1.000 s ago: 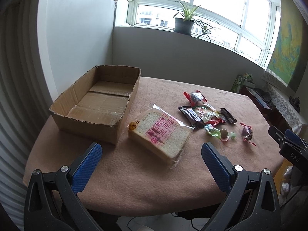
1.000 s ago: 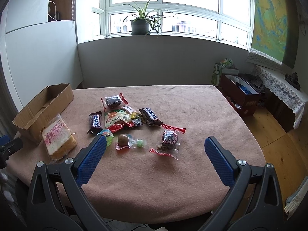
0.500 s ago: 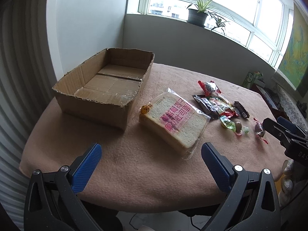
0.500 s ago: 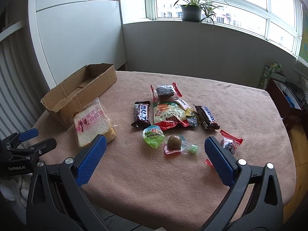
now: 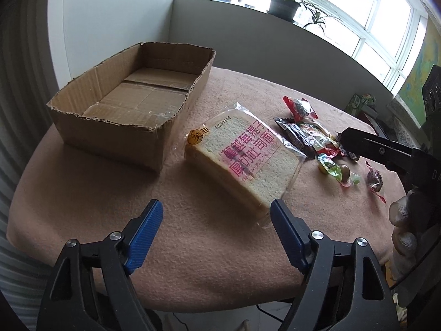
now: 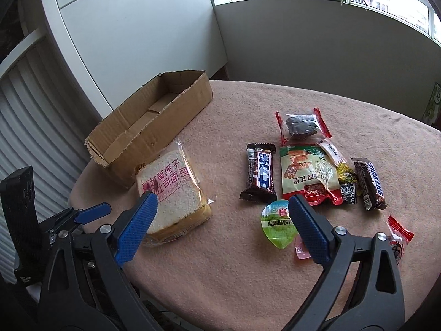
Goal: Organize snacks
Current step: 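Move the left tool to the bagged bread loaf and close on it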
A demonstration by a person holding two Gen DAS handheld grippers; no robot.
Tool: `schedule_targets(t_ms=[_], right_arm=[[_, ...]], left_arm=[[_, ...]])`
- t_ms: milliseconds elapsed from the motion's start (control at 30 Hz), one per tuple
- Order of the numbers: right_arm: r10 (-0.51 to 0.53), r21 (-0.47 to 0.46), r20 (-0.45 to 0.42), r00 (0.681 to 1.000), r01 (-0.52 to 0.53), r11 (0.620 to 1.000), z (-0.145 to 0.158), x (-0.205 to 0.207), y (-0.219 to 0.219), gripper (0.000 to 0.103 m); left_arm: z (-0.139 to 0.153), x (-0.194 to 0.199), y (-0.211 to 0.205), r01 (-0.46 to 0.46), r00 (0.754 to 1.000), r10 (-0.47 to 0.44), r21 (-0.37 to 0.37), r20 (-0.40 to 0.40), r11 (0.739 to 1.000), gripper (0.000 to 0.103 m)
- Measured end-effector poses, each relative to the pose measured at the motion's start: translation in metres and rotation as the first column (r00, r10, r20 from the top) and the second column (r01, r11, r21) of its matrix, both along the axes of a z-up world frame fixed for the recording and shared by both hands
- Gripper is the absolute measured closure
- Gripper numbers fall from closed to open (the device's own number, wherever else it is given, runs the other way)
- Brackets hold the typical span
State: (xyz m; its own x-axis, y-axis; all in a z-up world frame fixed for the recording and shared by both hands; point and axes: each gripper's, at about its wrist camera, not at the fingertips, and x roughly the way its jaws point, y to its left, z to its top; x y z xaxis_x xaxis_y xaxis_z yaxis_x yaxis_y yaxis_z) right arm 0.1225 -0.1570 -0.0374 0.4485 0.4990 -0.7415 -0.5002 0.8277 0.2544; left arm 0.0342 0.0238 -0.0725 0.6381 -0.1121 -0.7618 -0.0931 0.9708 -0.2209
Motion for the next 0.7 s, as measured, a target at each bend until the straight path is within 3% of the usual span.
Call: schedule_targets(t_ms=[100, 300, 400, 700], right_arm=[[0.045, 0.034, -0.08, 0.996, -0.042, 0.999, -0.009, 0.013, 0.007, 0.013], [0.133, 0.088, -0.19, 0.973, -0.118, 0.989, -0.025, 0.033, 0.025, 0.019], [0.166, 0.114, -0.246, 0.955, -0.141, 0.983, -0.033, 0.043, 0.035, 0.028], [0.224, 0.129, -0.339, 0.914, -0.19, 0.973, -0.06, 0.057, 0.053, 0.035]], left_arm=[[-0.007, 0.009, 0.005, 0.013, 0.999, -0.017, -0.098, -0.043, 0.995, 0.042], [-0.009, 0.015, 0.01, 0.005, 0.998, -0.016, -0.188, -0.056, 0.982, 0.042], [-0.01, 0.02, 0.013, 0.001, 0.997, -0.018, -0.227, -0.071, 0.974, 0.042], [-0.015, 0.03, 0.012, 0.004, 0.996, -0.025, -0.246, -0.082, 0.969, 0.042]])
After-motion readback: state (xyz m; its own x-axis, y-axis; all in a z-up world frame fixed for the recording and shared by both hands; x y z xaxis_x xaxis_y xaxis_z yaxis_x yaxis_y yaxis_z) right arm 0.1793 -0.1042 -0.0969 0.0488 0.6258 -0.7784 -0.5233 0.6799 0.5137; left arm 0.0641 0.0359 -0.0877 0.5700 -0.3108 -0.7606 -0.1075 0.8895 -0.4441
